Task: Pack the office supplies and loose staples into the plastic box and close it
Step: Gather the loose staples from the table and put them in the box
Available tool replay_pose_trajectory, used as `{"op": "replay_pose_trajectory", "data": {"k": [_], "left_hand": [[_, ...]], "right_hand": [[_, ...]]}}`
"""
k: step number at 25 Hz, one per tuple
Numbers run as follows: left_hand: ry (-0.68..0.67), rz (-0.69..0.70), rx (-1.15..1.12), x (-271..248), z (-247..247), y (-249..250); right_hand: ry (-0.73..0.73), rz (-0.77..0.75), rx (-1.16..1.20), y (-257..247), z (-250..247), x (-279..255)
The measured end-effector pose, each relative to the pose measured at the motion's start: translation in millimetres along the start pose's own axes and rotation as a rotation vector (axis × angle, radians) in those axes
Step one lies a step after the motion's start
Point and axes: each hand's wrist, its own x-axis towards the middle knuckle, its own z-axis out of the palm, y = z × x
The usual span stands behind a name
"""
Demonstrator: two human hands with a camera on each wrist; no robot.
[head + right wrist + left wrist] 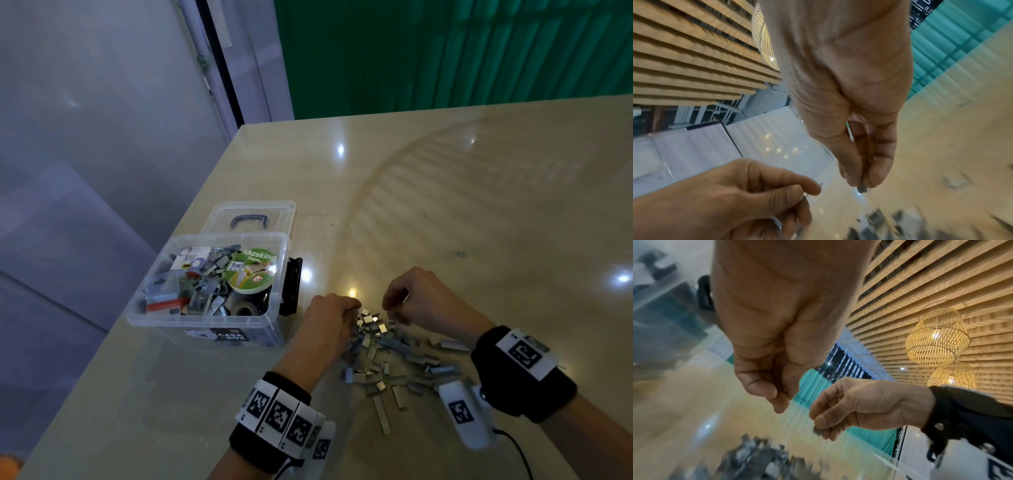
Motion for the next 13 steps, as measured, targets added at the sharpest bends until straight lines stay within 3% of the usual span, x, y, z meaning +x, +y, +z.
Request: {"op": "replay_pose_trajectory", "data": {"k": [3, 9, 13], "left_hand": [[0.065, 0.010, -0.089, -6, -28, 13], [0.362, 0.041, -0.142, -19, -111, 1], [0.470, -0.094, -0.082, -36, -161, -42]], "right_hand": [[0.040, -0.069, 0.100, -31, -17, 12], [0.043, -0.317, 0.148, -112, -17, 42], [0.027, -0.478, 0.155, -161, 3, 61]]}}
